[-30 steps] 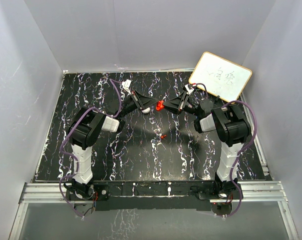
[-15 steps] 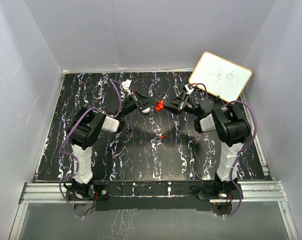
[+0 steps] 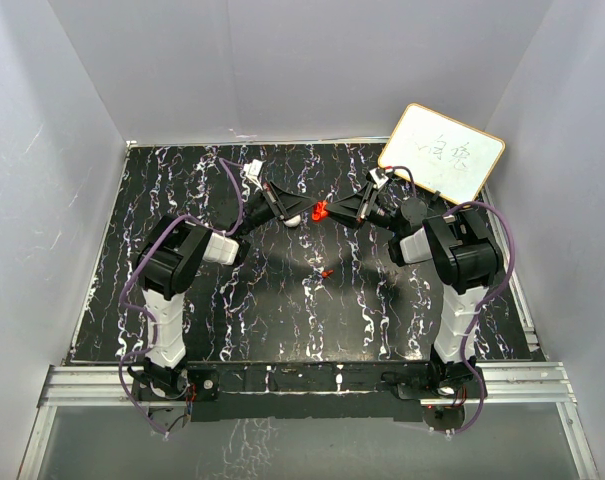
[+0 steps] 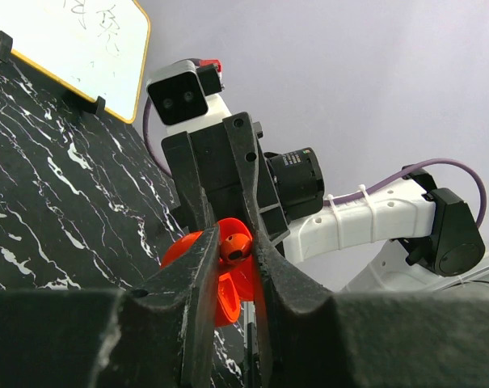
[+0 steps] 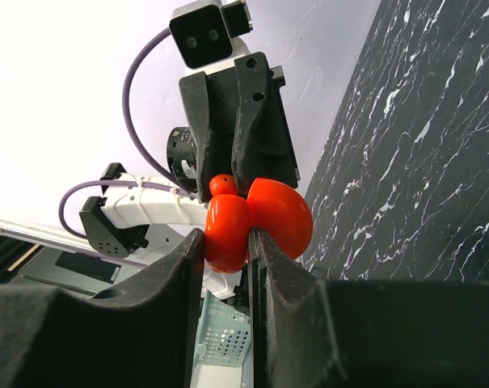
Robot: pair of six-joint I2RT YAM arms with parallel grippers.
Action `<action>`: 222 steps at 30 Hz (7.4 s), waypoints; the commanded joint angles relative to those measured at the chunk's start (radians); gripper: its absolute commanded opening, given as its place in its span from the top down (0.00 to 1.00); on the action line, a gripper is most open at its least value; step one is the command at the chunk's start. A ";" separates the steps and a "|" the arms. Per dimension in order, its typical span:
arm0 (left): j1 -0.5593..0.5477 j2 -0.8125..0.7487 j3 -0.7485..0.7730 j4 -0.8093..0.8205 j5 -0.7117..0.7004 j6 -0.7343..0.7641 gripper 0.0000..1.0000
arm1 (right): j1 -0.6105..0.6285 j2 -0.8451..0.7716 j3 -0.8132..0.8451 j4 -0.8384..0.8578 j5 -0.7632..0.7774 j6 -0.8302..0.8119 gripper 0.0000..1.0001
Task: Insert the wireless bluetooth earbuds into the charging case
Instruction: Place the earbud in the charging case, then pick up the earbud from the center of the board.
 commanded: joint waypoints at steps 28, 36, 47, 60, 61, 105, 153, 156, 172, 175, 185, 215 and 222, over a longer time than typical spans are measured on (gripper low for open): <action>0.107 -0.171 -0.115 0.139 -0.031 0.040 0.27 | 0.004 -0.054 0.016 0.341 0.011 0.000 1.00; 0.136 -0.309 -0.139 -0.068 -0.008 0.139 0.01 | 0.004 -0.028 0.027 0.338 0.028 0.011 1.00; 0.080 -0.379 -0.142 -0.186 0.054 0.134 0.01 | 0.005 -0.001 0.049 0.339 0.047 0.026 1.00; 0.002 -0.439 -0.149 -0.295 0.086 0.180 0.01 | 0.001 0.011 0.061 0.339 0.047 0.032 1.00; -0.002 -0.440 -0.149 -0.300 0.087 0.183 0.01 | 0.001 0.011 0.063 0.339 0.046 0.033 1.00; -0.040 -0.325 -0.072 -0.313 0.094 0.221 0.01 | 0.000 0.002 0.061 0.339 0.034 0.035 1.00; 0.003 -0.241 0.035 -0.304 0.097 0.248 0.01 | 0.000 -0.007 0.045 0.339 0.034 0.028 1.00; 0.020 -0.259 0.017 -0.318 0.083 0.254 0.01 | -0.001 -0.005 0.044 0.339 0.037 0.030 1.00; 0.030 -0.520 -0.207 -0.652 0.058 0.497 0.01 | -0.063 0.027 0.012 0.339 -0.004 0.029 1.00; -0.038 -0.573 -0.214 -0.829 -0.006 0.652 0.01 | -0.090 0.017 -0.019 0.339 -0.014 0.021 1.00; -0.222 -0.580 -0.222 -1.087 -0.237 0.824 0.01 | -0.196 -0.013 -0.058 0.339 -0.050 0.016 1.00; -0.402 -0.353 -0.194 -1.002 -0.294 0.714 0.01 | -0.302 -0.046 -0.069 0.340 -0.067 0.026 1.00; -0.402 -0.335 -0.191 -0.991 -0.306 0.712 0.01 | -0.304 -0.046 -0.069 0.340 -0.068 0.028 1.00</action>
